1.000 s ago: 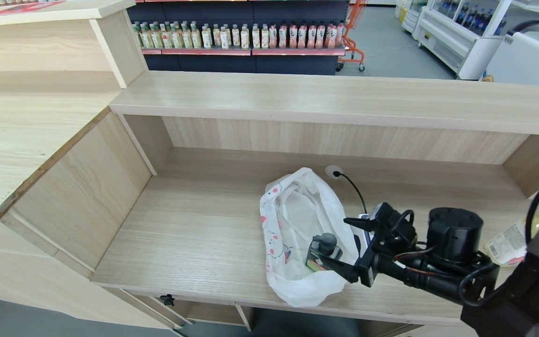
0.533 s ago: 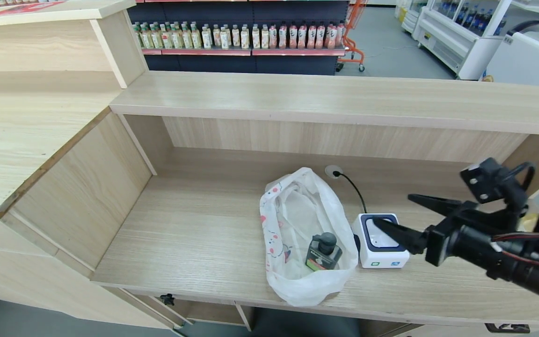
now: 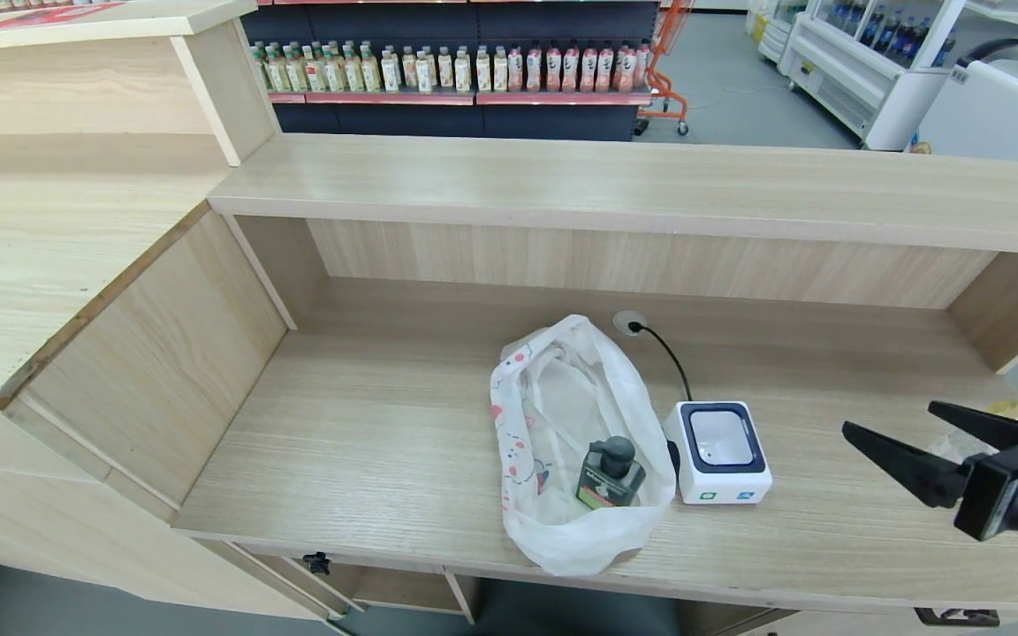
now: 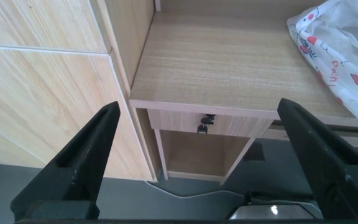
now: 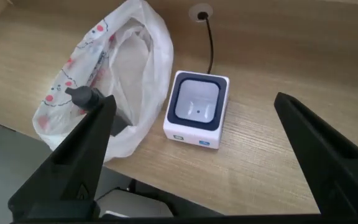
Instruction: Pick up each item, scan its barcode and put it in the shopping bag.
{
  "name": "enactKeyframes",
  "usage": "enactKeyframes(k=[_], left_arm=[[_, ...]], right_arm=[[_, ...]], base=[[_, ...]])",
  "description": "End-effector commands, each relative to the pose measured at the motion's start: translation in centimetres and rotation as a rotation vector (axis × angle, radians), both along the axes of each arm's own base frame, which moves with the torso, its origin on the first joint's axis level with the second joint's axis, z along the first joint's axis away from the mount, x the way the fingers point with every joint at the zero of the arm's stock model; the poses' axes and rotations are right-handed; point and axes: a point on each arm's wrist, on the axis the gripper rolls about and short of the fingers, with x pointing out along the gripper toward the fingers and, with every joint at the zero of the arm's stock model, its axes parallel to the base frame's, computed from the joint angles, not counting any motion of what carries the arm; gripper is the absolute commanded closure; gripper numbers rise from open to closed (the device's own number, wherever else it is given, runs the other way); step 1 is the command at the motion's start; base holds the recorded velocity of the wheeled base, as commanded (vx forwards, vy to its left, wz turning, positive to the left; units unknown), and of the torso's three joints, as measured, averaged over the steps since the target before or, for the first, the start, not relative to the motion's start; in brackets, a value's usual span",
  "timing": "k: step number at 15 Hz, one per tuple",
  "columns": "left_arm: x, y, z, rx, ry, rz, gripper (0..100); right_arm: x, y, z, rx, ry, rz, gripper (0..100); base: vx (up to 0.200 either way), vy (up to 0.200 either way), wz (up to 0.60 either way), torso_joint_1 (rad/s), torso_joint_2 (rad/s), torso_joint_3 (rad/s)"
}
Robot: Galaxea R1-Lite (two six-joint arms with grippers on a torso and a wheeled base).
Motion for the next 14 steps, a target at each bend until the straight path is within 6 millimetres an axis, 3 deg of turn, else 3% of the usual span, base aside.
enactKeyframes(k=[1,3,6,14], left_arm=[[0.0,0.0,0.0,0.0,0.0,0.0,0],[0.0,0.0,0.0,-0.002,0.0,0.0,0],[0.0,0.0,0.0,0.006,-0.001,0.002,0],[0.0,0.0,0.0,-0.002,0.0,0.002,0]], right_arm=[[-1.1,-0.2,-0.1,0.004,-0.021,-0.005,0],[-1.2,-0.3,0.0,0.004,-0.026,-0.015,0],[-1.2,-0.7,0.2,0.003,-0.029,-0.048,0],[-5.5,-1.3,2.8,0.106,0.173,-0.118,0]], base=[[0.0,0.0,0.0,0.0,0.0,0.0],[0.0,0.0,0.0,0.0,0.0,0.0],[0.0,-0.2,0.0,0.001,0.0,0.001],[0.0,-0.2,0.0,0.002,0.0,0.003]])
